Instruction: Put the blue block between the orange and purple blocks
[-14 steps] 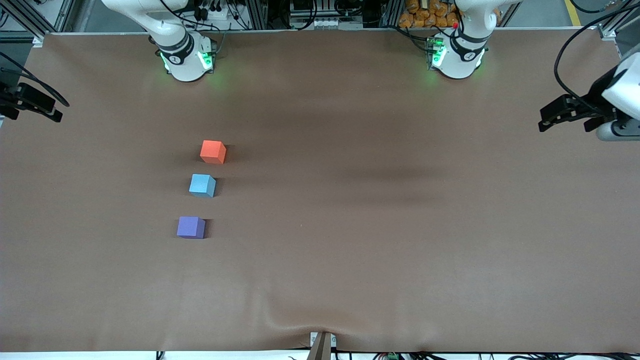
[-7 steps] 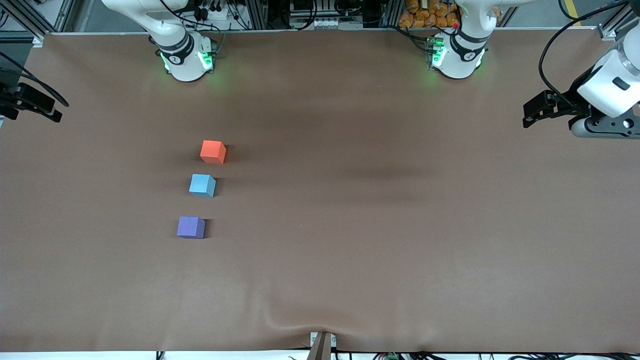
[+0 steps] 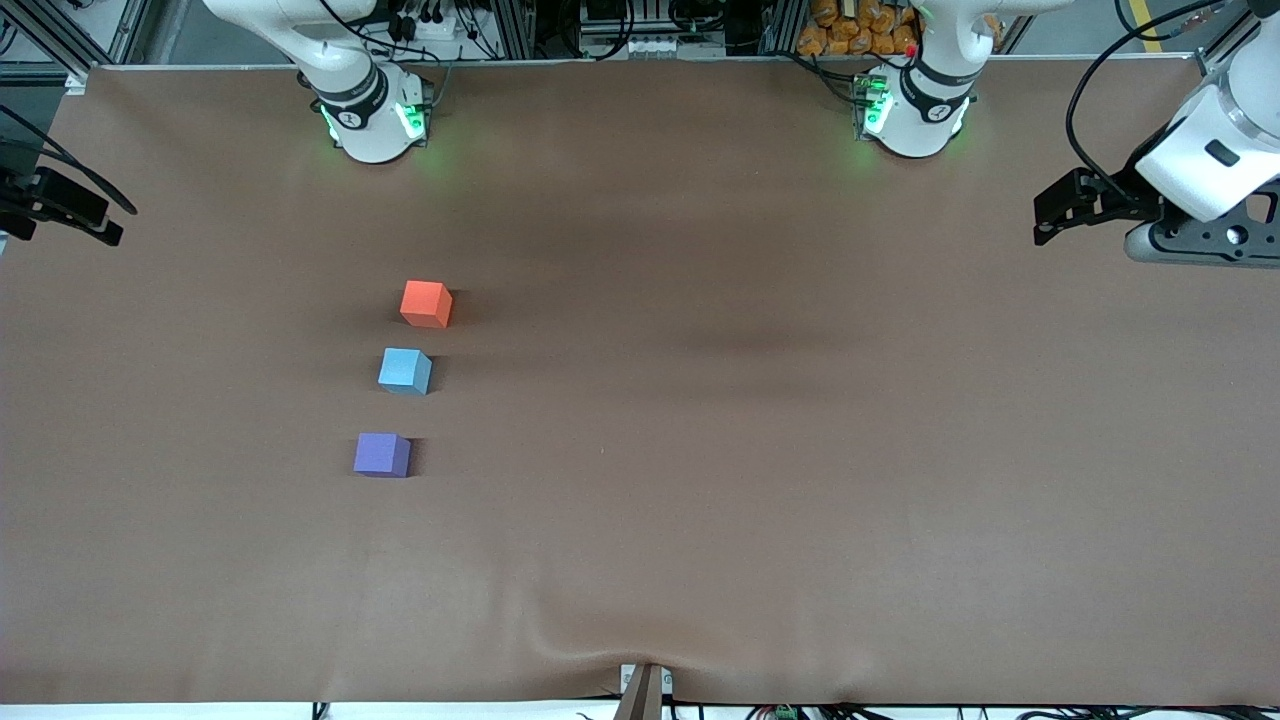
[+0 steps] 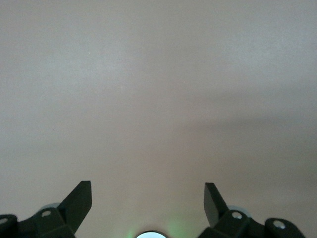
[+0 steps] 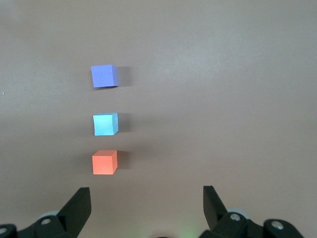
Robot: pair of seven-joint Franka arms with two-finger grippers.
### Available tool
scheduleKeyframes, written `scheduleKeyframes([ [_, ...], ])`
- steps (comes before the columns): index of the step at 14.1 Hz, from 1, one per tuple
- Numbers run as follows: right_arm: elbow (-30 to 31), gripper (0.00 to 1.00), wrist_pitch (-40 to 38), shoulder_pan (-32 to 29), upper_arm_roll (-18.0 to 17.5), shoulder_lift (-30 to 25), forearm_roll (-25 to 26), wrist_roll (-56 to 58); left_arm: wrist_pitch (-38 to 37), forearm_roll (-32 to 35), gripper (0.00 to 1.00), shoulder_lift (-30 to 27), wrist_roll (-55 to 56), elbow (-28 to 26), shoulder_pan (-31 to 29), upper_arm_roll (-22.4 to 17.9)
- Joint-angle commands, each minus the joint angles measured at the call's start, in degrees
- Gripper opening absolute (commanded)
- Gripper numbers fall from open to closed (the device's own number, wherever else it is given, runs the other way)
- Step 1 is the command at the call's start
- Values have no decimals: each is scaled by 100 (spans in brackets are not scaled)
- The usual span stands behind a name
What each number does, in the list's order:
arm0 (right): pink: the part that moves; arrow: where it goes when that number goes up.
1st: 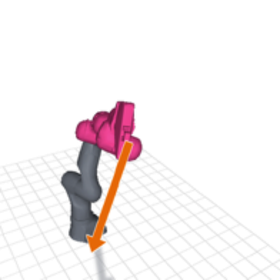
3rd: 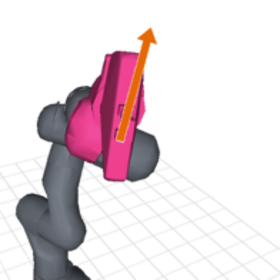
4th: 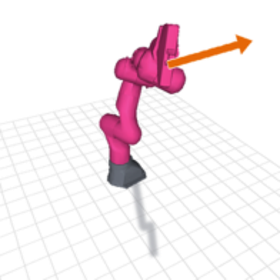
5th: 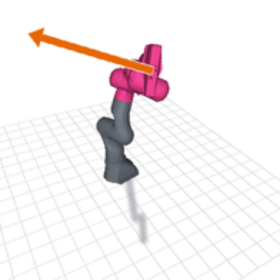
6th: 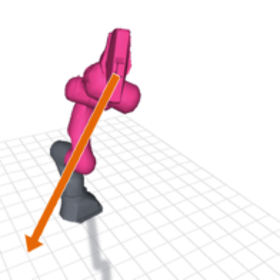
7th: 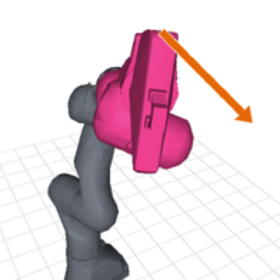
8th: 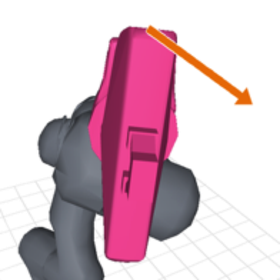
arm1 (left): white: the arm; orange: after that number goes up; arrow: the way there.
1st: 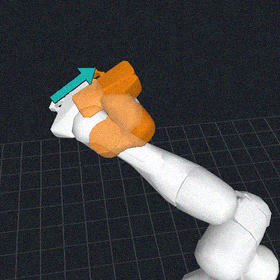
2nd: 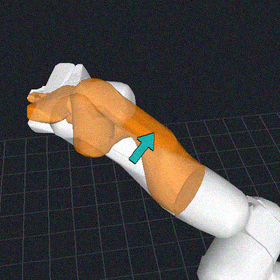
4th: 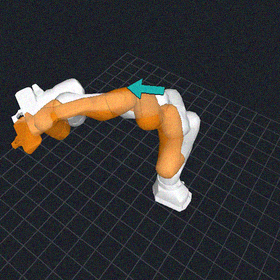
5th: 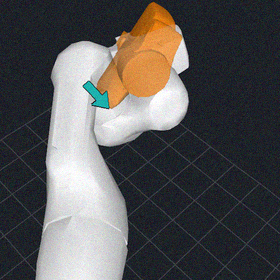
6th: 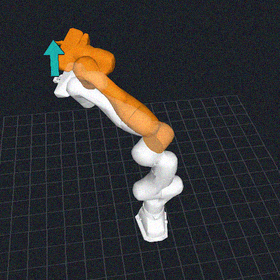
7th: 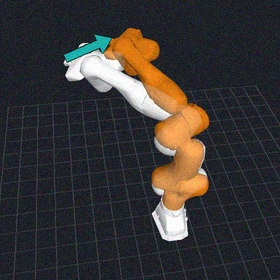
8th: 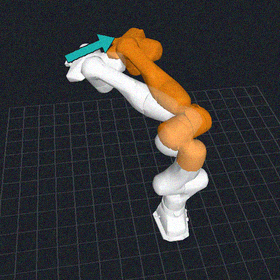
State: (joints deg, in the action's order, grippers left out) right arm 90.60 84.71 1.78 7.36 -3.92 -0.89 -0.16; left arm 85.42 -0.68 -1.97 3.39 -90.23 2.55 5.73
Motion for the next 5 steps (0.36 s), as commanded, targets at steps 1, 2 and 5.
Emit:
scheduleKeyframes([
  [1,-86,100,-25,-125,-103,32,36,-55,-34,50,100,-155,20,-74,35,-133],
  [2,-86,100,-42,-116,-112,32,36,-63,-34,42,100,-137,38,-39,35,-186],
  [5,-86,100,-69,-116,-112,32,28,-28,-43,50,100,-146,47,58,44,-256],
])
